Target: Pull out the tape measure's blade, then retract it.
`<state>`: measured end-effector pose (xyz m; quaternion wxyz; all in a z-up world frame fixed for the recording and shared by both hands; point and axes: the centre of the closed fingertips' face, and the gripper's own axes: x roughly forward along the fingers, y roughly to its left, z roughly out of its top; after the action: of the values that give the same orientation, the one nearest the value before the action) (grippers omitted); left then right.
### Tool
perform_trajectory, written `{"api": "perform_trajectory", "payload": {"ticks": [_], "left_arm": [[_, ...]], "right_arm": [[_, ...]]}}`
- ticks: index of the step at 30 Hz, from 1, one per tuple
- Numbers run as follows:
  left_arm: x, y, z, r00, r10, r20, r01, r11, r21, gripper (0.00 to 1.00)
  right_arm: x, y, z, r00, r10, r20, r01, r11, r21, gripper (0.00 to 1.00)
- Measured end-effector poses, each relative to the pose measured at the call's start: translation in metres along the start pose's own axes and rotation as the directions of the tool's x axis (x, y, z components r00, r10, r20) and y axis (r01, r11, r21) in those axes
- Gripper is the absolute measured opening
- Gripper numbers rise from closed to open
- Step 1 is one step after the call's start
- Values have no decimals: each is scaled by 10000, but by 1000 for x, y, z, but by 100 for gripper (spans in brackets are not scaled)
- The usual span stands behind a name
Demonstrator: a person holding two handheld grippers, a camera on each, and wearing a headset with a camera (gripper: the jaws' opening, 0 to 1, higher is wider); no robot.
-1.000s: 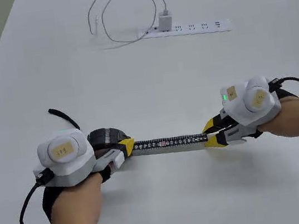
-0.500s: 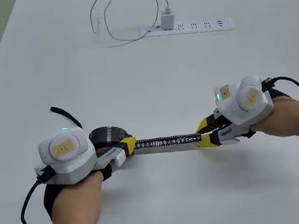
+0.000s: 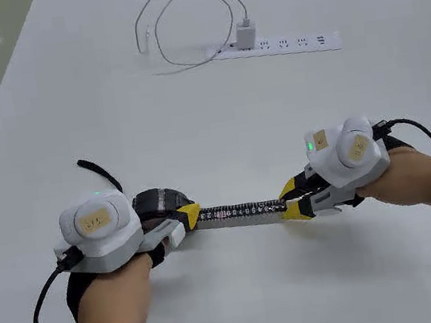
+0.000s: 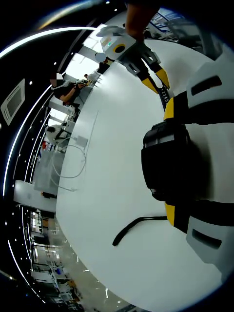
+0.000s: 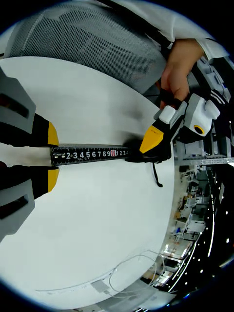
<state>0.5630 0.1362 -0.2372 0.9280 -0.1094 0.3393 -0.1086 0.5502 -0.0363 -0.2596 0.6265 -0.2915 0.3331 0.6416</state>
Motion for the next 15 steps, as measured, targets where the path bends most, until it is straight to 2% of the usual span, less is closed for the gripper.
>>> {"api": "perform_trajectory", "payload": {"ticks": [15], "left_arm": [[0,0,0,10000,-14,6,14,10000,-62,58]], "right_arm": [[7,-1,9,10000,53,61,-53,10000,-76,9]]}}
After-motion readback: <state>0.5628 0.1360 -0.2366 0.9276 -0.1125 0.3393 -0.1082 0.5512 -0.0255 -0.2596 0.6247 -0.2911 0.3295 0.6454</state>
